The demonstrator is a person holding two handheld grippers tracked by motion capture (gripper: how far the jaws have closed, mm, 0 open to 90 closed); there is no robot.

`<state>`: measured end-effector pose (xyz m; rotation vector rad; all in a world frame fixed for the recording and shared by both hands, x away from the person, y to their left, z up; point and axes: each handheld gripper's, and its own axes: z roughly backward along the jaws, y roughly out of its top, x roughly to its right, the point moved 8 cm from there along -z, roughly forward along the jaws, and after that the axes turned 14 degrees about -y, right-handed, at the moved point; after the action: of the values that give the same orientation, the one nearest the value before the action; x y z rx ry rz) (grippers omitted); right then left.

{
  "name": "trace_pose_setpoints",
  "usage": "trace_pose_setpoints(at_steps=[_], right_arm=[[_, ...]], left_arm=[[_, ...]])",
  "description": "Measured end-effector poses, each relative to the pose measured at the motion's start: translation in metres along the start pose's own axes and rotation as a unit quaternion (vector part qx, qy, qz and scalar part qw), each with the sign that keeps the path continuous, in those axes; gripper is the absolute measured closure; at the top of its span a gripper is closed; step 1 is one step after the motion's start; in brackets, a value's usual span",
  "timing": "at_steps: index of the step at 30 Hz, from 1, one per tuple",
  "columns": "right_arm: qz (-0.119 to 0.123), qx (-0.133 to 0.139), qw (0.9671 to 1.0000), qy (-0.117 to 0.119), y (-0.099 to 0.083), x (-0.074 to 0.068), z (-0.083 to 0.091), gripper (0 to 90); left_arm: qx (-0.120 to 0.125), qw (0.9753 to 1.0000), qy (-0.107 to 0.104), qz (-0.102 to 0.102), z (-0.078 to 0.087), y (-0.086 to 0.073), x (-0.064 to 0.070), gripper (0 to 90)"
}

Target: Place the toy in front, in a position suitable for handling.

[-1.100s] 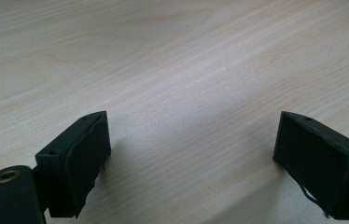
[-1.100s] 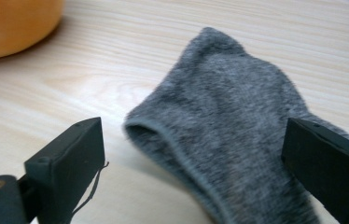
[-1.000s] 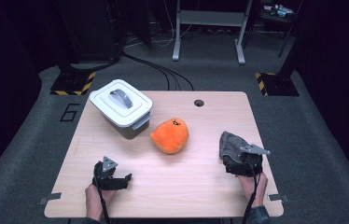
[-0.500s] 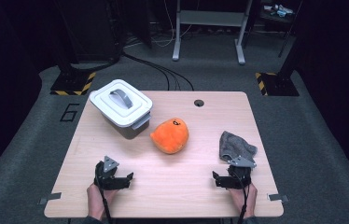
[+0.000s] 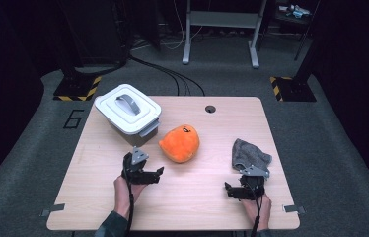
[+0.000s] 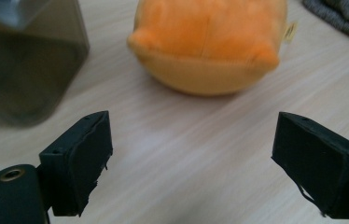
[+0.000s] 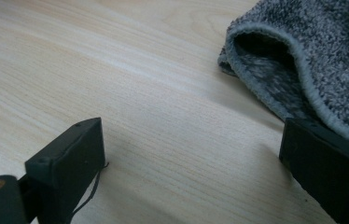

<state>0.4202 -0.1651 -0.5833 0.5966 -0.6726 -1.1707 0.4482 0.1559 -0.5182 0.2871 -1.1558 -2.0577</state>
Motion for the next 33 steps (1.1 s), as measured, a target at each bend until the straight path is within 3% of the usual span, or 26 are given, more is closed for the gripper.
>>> trace_pose_setpoints(at_steps=[6, 11, 17, 20, 22, 26, 33], right_arm=[[-0.005, -0.005, 1.0, 0.001, 0.0, -0.002, 0.0, 6.3], [0.001, -0.001, 1.0, 0.003, 0.0, 0.0, -0.001, 6.4], [-0.004, -0.001, 1.0, 0.007, 0.0, 0.0, 0.0, 6.7], [-0.002, 0.0, 1.0, 0.006, 0.0, 0.0, 0.0, 6.7], [-0.003, 0.0, 1.0, 0.006, 0.0, 0.0, 0.0, 6.8], [-0.006, 0.0, 1.0, 0.007, 0.0, -0.001, 0.0, 7.0], [-0.005, 0.001, 1.0, 0.007, 0.0, 0.0, 0.0, 7.5]], left_arm=[[0.004, 0.9999, -0.012, 0.01, -0.025, 0.035, 0.003, 14.1], [0.001, 0.9998, -0.018, 0.012, -0.042, 0.053, 0.003, 13.2], [-0.017, 0.9995, -0.017, 0.022, -0.065, 0.06, 0.0, 11.2], [-0.035, 0.9991, -0.011, 0.022, -0.074, 0.061, -0.003, 13.9], [-0.034, 0.9991, -0.008, 0.023, -0.079, 0.061, -0.003, 15.0], [-0.049, 0.9986, 0.003, 0.02, -0.084, 0.055, -0.005, 26.1], [-0.041, 0.9991, 0.008, -0.006, -0.088, 0.05, -0.002, 59.1]])
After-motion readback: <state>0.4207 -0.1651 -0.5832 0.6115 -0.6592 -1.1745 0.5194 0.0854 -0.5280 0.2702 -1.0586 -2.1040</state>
